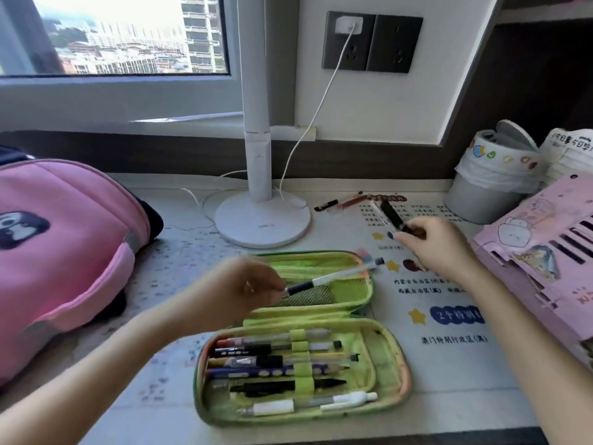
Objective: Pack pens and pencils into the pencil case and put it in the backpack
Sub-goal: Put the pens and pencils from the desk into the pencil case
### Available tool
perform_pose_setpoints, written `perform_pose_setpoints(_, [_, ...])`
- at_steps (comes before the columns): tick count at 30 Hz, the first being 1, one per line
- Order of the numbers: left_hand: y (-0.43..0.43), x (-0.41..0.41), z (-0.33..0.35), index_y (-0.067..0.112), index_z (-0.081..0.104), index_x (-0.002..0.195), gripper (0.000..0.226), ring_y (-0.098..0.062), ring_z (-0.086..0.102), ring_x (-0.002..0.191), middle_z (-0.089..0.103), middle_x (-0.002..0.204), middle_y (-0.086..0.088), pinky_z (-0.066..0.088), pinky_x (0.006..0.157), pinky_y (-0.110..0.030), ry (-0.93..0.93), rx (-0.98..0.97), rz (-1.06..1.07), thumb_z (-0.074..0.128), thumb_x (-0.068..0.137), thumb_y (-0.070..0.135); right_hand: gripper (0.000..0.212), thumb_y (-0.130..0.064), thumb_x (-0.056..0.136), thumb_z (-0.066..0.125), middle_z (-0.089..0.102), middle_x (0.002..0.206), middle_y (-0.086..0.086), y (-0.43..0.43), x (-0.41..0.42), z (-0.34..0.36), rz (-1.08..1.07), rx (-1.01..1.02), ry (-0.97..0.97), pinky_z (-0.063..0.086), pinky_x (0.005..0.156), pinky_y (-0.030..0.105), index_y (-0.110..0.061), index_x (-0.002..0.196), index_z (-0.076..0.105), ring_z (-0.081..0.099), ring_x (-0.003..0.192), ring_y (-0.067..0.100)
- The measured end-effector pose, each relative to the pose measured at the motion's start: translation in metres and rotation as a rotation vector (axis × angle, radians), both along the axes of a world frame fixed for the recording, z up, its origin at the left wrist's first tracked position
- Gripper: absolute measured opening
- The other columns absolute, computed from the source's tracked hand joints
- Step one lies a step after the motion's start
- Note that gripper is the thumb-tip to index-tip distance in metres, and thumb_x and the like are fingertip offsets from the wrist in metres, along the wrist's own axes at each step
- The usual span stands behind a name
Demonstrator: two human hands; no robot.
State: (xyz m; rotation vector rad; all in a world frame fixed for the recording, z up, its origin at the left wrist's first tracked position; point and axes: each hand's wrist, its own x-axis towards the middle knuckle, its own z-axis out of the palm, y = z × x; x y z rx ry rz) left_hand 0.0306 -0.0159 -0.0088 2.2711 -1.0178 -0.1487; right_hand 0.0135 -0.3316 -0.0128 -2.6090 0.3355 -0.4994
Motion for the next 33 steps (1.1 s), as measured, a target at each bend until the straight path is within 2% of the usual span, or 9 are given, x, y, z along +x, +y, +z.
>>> perform_pose_setpoints(3, [0.029, -0.036, -0.021, 0.023, 0.072, 0.085, 0.018, 0.002, 0.053, 0.077, 0.058, 0.077, 0.016, 0.037, 0.063, -0.006, -0.036, 0.053, 0.017, 0.059, 0.079, 0.034, 0.009, -0.026, 0.084, 0.066, 0.061, 0.061, -0.009, 0.042, -0.031, 0.018, 0.245, 0.13, 0.034, 0.04, 0.055, 0.025, -0.019, 0.081, 0.069, 0.054, 0.057, 0.005])
perform_pose_setpoints(5, [0.04, -0.051, -0.031, 0.026, 0.07, 0.083, 0.014, 0.006, 0.052, 0.073, 0.057, 0.078, 0.013, 0.037, 0.062, -0.007, -0.049, 0.063, 0.065, 0.06, 0.079, 0.034, 0.005, -0.028, 0.084, 0.066, 0.059, 0.067, -0.013, 0.07, -0.051, 0.024, 0.373, 0.077, 0.103, 0.039, 0.059, 0.017, -0.024, 0.087, 0.069, 0.054, 0.066, 0.001])
perform_pose_setpoints(9, [0.054, -0.069, -0.033, 0.035, 0.067, 0.088, 0.012, -0.002, 0.056, 0.071, 0.057, 0.079, 0.015, 0.042, 0.062, -0.015, -0.055, 0.047, 0.122, 0.067, 0.078, 0.03, 0.009, -0.038, 0.084, 0.063, 0.06, 0.084, -0.014, 0.109, -0.08, 0.022, 0.577, -0.06, 0.182, 0.033, 0.095, 0.026, -0.033, 0.09, 0.068, 0.051, 0.089, 0.005])
perform_pose_setpoints(13, [0.06, -0.074, -0.027, 0.029, 0.072, 0.082, 0.012, -0.002, 0.056, 0.075, 0.057, 0.078, 0.014, 0.042, 0.063, -0.011, -0.03, 0.065, 0.132, 0.074, 0.074, 0.02, 0.022, -0.041, 0.088, 0.058, 0.067, 0.091, -0.01, 0.134, -0.081, 0.005, 0.632, -0.261, 0.126, 0.035, 0.081, 0.027, -0.025, 0.097, 0.07, 0.045, 0.088, 0.009])
perform_pose_setpoints(18, [0.068, -0.069, -0.022, 0.027, 0.063, 0.068, 0.016, -0.001, 0.056, 0.073, 0.059, 0.085, 0.011, 0.04, 0.058, -0.01, -0.018, 0.021, 0.173, 0.078, 0.067, 0.033, 0.029, -0.043, 0.091, 0.05, 0.064, 0.096, -0.006, 0.155, -0.072, -0.004, 0.682, -0.42, 0.147, 0.032, 0.075, 0.028, -0.024, 0.102, 0.069, 0.045, 0.088, 0.015])
perform_pose_setpoints(23, [0.073, -0.053, -0.018, 0.029, 0.056, 0.066, 0.04, -0.008, 0.055, 0.072, 0.059, 0.078, 0.01, 0.043, 0.062, -0.019, -0.07, -0.041, 0.207, 0.055, 0.063, 0.068, 0.029, -0.038, 0.093, 0.049, 0.065, 0.106, -0.005, 0.156, -0.066, 0.002, 0.683, -0.36, 0.205, 0.04, 0.089, 0.031, -0.024, 0.113, 0.065, 0.048, 0.101, 0.016])
perform_pose_setpoints(25, [0.068, -0.045, -0.016, 0.029, 0.059, 0.071, 0.043, -0.008, 0.056, 0.076, 0.06, 0.08, 0.011, 0.043, 0.064, -0.019, -0.066, -0.07, 0.214, 0.051, 0.063, 0.07, 0.03, -0.035, 0.093, 0.051, 0.064, 0.113, -0.006, 0.158, -0.063, 0.002, 0.689, -0.328, 0.231, 0.04, 0.092, 0.033, -0.024, 0.119, 0.06, 0.047, 0.107, 0.015])
perform_pose_setpoints(30, [0.051, -0.024, -0.007, 0.027, 0.064, 0.072, 0.042, -0.003, 0.057, 0.078, 0.062, 0.077, 0.009, 0.044, 0.066, -0.018, -0.044, -0.124, 0.208, 0.048, 0.066, 0.065, 0.027, -0.034, 0.094, 0.049, 0.059, 0.102, -0.004, 0.157, -0.054, 0.001, 0.757, -0.317, 0.227, 0.042, 0.083, 0.033, -0.025, 0.114, 0.065, 0.045, 0.097, 0.014])
perform_pose_setpoints(33, [0.039, -0.004, 0.001, 0.023, 0.065, 0.073, 0.032, -0.004, 0.058, 0.075, 0.063, 0.075, 0.007, 0.045, 0.065, -0.017, -0.028, -0.164, 0.224, 0.058, 0.074, 0.054, 0.026, -0.034, 0.093, 0.052, 0.057, 0.098, -0.006, 0.15, -0.042, 0.002, 0.81, -0.288, 0.287, 0.041, 0.084, 0.033, -0.027, 0.114, 0.067, 0.045, 0.096, 0.014])
